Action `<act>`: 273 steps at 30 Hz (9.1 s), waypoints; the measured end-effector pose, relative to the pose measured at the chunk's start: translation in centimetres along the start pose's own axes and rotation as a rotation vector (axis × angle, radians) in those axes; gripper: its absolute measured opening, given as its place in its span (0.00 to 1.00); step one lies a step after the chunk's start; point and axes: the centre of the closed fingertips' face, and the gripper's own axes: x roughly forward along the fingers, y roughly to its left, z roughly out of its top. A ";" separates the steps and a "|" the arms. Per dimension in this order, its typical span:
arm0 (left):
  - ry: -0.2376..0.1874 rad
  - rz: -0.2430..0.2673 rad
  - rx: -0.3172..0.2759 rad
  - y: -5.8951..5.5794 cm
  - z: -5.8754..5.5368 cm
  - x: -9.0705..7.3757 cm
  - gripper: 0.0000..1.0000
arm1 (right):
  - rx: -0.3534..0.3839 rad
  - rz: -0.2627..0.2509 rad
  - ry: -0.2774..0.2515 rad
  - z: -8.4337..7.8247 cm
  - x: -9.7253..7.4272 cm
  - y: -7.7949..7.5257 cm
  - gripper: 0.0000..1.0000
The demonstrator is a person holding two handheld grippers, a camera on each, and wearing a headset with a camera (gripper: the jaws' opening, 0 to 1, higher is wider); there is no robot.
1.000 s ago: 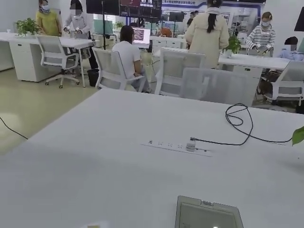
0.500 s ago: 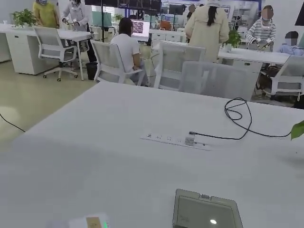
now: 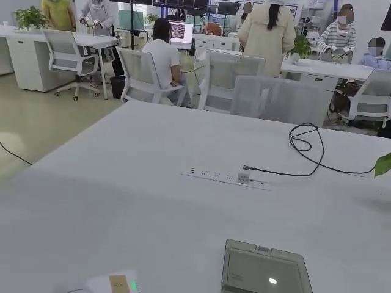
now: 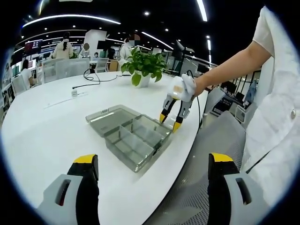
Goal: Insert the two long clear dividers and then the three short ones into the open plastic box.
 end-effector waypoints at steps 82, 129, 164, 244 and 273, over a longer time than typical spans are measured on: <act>-0.119 -0.230 -0.574 -3.6 8.0 5.4 0.56 | -0.051 -0.309 -0.247 12.4 -12.9 1.7 0.33; -0.121 -0.308 -0.713 -5.2 7.8 6.9 0.00 | -0.156 -0.311 -0.223 15.2 -13.4 2.9 0.33; -0.132 -0.416 0.076 -9.1 6.7 4.7 0.00 | 0.012 0.152 -0.415 16.0 -16.2 6.2 0.17; -0.070 -0.157 0.116 -3.1 2.5 2.6 0.61 | 0.022 0.148 -0.424 18.6 -14.6 3.7 0.03; -0.029 -0.124 0.094 -1.0 -1.1 2.1 1.00 | 0.132 0.049 -0.418 18.9 -5.9 -3.5 0.03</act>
